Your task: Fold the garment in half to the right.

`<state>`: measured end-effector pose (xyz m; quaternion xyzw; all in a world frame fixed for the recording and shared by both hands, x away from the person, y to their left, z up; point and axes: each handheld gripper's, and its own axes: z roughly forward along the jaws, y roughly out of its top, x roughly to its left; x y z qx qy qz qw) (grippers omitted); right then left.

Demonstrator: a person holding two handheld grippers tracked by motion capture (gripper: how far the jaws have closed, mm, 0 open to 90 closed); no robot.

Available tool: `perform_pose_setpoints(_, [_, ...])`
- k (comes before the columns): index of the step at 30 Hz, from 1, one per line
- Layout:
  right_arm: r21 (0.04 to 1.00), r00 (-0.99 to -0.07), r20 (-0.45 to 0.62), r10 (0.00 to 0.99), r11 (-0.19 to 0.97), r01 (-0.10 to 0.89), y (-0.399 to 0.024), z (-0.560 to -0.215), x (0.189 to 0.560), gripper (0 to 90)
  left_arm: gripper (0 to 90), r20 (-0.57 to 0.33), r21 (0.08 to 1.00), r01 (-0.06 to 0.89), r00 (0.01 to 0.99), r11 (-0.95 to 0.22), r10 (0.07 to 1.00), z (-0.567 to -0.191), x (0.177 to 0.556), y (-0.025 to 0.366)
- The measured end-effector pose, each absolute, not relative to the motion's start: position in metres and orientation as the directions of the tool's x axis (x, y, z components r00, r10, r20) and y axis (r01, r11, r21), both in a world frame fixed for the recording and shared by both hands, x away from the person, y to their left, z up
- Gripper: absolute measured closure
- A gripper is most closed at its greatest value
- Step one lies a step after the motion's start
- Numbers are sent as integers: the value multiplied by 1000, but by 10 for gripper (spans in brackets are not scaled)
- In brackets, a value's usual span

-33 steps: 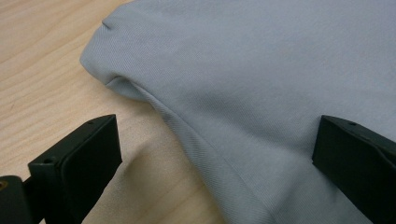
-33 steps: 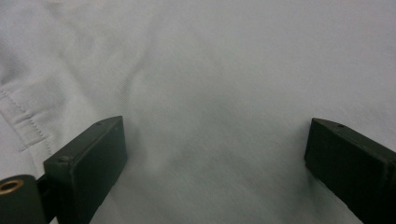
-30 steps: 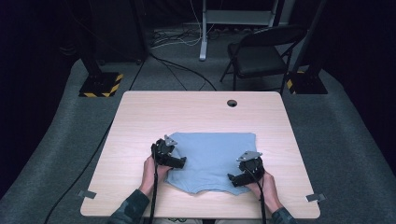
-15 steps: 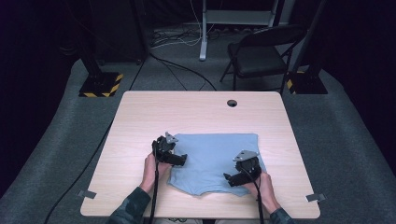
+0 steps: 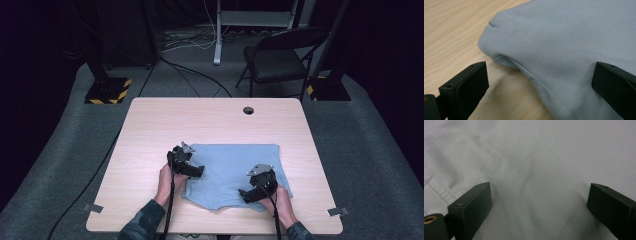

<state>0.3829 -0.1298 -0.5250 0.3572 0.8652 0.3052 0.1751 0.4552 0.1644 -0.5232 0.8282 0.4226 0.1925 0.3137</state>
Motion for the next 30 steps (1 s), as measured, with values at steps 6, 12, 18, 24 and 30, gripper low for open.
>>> perform_pose_setpoints(6, [658,-670,-91,737,549,515,-133,-522,380,57,4,92,680,557,580,-476,809,-517,457,160])
perform_pose_setpoints(12, [676,-706,-72,705,555,485,-112,-517,384,58,7,94,679,571,555,-461,826,-513,470,161])
perform_pose_setpoints(18, [642,-723,-70,688,585,495,-101,-525,387,57,9,90,663,582,563,-471,822,-518,475,158])
perform_pose_setpoints(24, [648,-708,-51,705,563,513,-113,-526,384,56,8,79,664,586,562,-464,823,-519,475,155])
perform_pose_setpoints(30, [636,-696,-58,716,564,527,-122,-524,382,58,11,63,670,574,587,-470,807,-518,475,148])
